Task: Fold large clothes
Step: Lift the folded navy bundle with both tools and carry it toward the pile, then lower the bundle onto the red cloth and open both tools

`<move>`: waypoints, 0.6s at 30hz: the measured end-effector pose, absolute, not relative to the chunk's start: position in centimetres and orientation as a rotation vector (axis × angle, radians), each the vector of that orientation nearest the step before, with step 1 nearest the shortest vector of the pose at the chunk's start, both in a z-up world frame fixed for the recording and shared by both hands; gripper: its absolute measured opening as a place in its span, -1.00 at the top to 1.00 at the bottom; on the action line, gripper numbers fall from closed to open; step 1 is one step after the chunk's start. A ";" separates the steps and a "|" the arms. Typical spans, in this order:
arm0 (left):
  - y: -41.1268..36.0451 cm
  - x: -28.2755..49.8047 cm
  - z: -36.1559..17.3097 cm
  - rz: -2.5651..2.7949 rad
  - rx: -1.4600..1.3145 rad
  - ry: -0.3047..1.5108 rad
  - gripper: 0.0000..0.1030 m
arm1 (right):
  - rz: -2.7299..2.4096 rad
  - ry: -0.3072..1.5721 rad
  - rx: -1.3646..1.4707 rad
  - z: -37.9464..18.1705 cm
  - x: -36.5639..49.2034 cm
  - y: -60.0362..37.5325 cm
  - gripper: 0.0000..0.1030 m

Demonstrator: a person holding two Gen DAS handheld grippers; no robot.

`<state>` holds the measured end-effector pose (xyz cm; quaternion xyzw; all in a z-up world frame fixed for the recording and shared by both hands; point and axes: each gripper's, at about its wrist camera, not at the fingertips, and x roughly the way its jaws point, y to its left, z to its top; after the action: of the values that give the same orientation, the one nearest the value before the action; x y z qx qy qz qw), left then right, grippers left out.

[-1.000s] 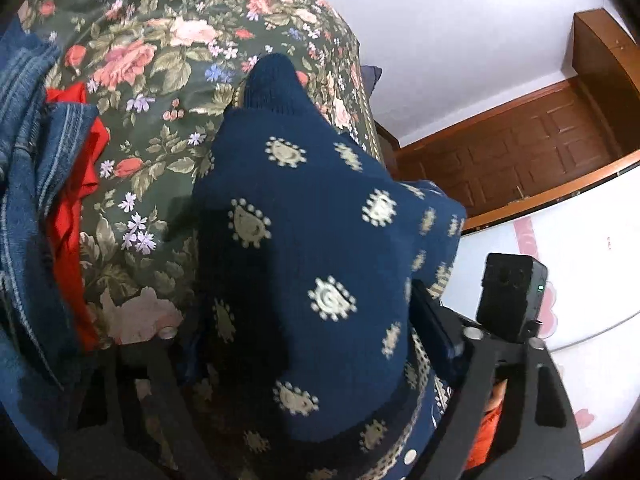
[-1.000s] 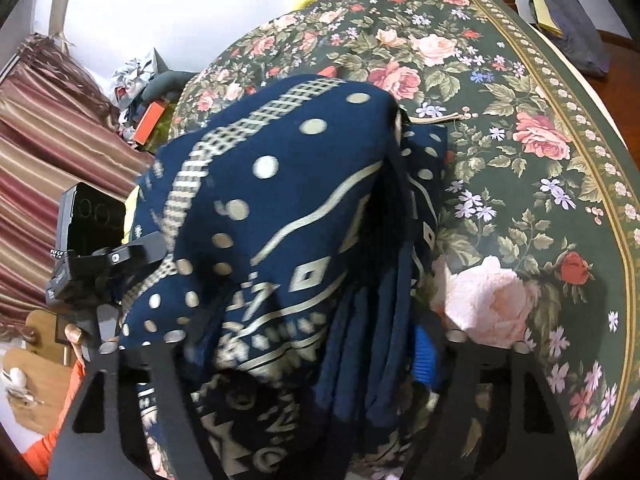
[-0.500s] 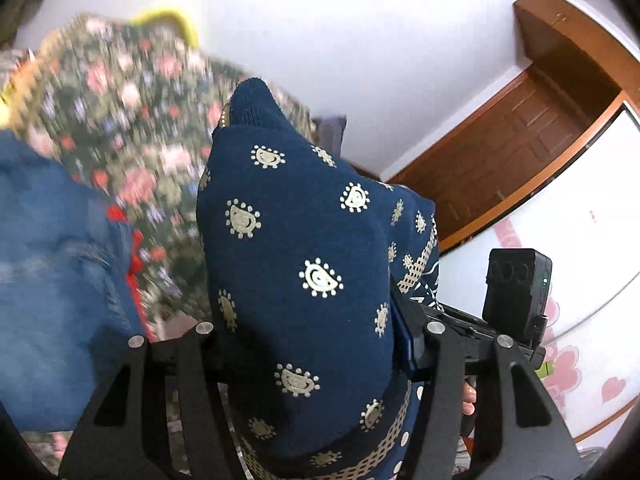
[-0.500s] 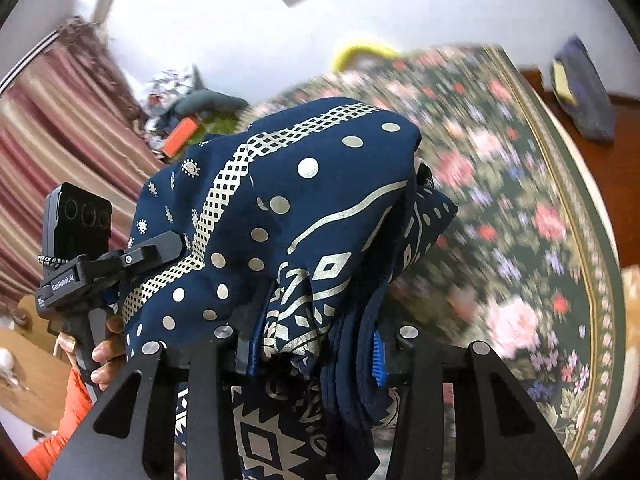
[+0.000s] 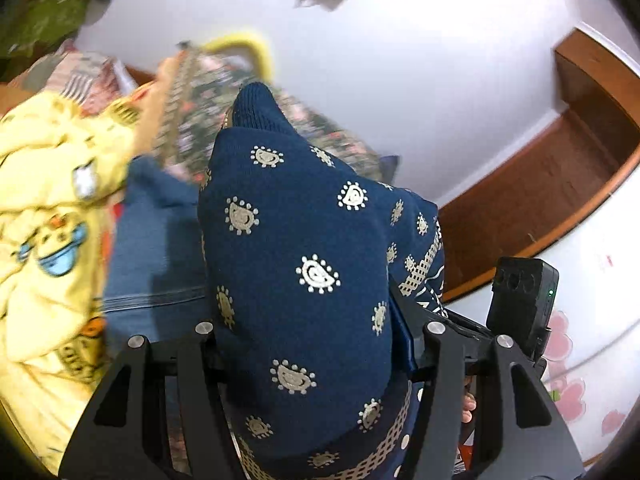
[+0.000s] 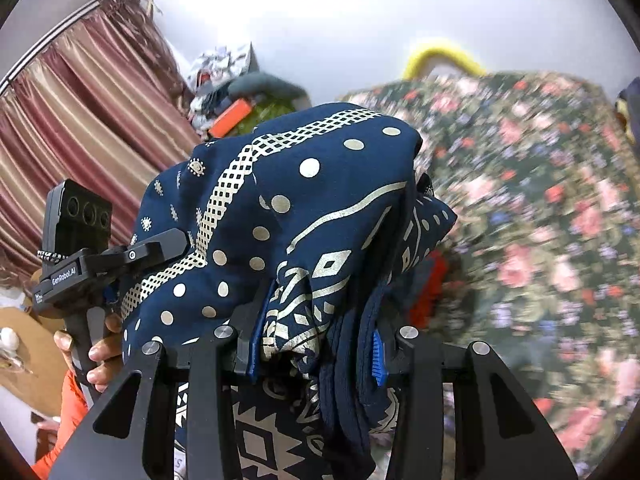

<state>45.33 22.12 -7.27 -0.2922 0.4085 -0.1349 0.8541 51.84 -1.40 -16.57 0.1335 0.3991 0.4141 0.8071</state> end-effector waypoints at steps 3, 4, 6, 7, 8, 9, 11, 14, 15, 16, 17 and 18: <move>24.5 46.4 -11.2 -0.236 -0.636 0.921 -0.13 | 0.898 0.938 0.296 -20.5 53.8 1.6 0.29; 25.2 46.9 -12.9 -0.219 -0.644 0.942 -0.13 | 0.898 0.960 0.292 -21.6 54.2 2.3 0.29; 26.5 47.4 -16.2 -0.186 -0.669 0.986 -0.15 | 0.884 0.999 0.265 -23.9 55.0 3.7 0.28; 27.5 47.8 -18.1 -0.174 -0.709 0.996 -0.19 | 0.877 1.002 0.245 -25.1 55.3 4.2 0.27; 28.6 47.9 -19.8 -0.188 -0.782 0.976 -0.24 | 0.888 0.991 0.238 -25.5 55.4 4.3 0.25; 29.6 48.0 -21.0 -0.220 -0.867 0.951 -0.25 | 0.897 0.981 0.231 -25.6 55.5 4.3 0.20; 30.1 47.8 -21.8 -0.259 -0.937 0.920 -0.25 | 0.908 0.968 0.216 -25.3 55.6 4.2 0.15; 29.3 47.6 -20.7 -0.226 -0.837 0.928 -0.33 | 0.890 0.965 0.132 -24.1 54.8 4.6 0.10; 28.8 47.3 -19.9 -0.201 -0.788 0.934 -0.34 | 0.879 0.958 0.111 -23.5 54.4 4.9 0.10; 28.6 47.3 -19.3 -0.181 -0.759 0.935 -0.36 | 0.866 0.942 0.081 -22.9 53.8 4.9 0.10; 28.2 46.9 -18.5 -0.149 -0.707 0.936 -0.39 | 0.850 0.922 0.052 -22.4 53.1 4.9 0.10; 27.7 46.5 -17.8 -0.124 -0.654 0.938 -0.40 | 0.837 0.907 0.034 -22.3 52.5 4.9 0.09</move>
<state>46.51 27.68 -17.81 -0.3095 0.4437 -0.0585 0.8390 52.55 4.93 -22.25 0.0157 0.4254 0.3926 0.8153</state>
